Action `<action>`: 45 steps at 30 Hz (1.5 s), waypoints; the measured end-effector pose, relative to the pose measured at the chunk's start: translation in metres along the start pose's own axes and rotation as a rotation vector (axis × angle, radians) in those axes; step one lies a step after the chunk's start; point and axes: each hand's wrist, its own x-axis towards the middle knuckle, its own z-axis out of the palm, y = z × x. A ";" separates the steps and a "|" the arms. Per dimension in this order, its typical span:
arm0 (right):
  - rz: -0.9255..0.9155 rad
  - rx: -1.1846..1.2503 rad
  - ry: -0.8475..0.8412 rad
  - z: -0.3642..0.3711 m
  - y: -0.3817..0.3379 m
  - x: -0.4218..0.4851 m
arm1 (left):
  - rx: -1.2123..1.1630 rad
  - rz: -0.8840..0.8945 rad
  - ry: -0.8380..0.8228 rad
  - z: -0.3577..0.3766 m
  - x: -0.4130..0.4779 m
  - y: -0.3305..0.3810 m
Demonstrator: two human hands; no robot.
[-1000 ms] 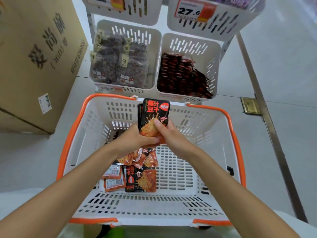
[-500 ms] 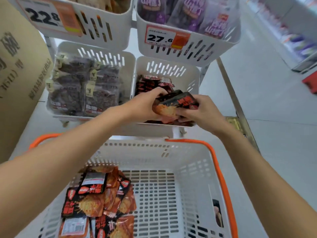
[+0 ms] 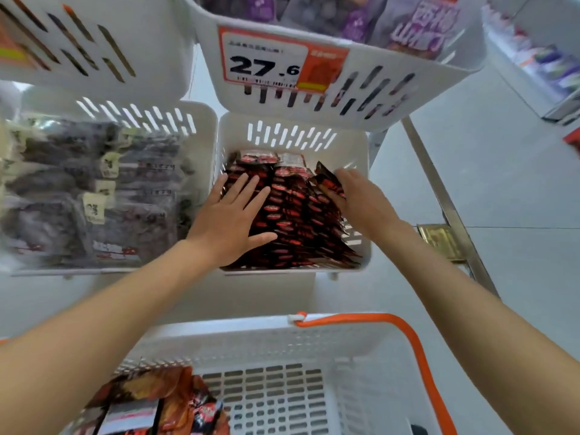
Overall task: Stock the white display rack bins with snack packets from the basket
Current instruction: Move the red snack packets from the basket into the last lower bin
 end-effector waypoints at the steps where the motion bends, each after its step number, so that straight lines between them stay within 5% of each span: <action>1: -0.038 -0.025 -0.027 -0.001 0.000 0.004 | 0.010 -0.001 0.017 0.002 0.000 0.000; 6: -0.065 -0.070 -0.155 -0.004 0.004 0.013 | 0.013 -0.011 0.069 0.008 0.000 0.001; 11: 0.035 0.224 -0.295 0.001 -0.004 0.026 | 0.010 -0.018 0.076 0.006 0.000 0.002; 19: 0.011 -0.005 -0.367 0.000 -0.004 0.045 | 0.011 -0.014 0.085 0.006 -0.001 0.000; 23: -0.074 -0.058 -0.251 -0.001 0.003 0.040 | 0.013 -0.015 0.078 0.007 -0.001 0.000; 28: 0.115 0.225 -0.303 0.025 0.002 0.025 | -0.014 -0.010 0.070 0.008 -0.001 0.000; 34: 0.175 0.222 -0.156 0.017 -0.009 0.016 | -0.123 -0.017 0.024 -0.008 -0.007 0.002; 41: -0.044 0.483 0.236 -0.011 -0.130 -0.113 | -0.587 -0.077 0.184 -0.046 -0.102 0.018; 45: -0.115 0.641 0.059 0.013 -0.203 -0.199 | -0.614 -0.103 0.373 -0.038 -0.199 0.013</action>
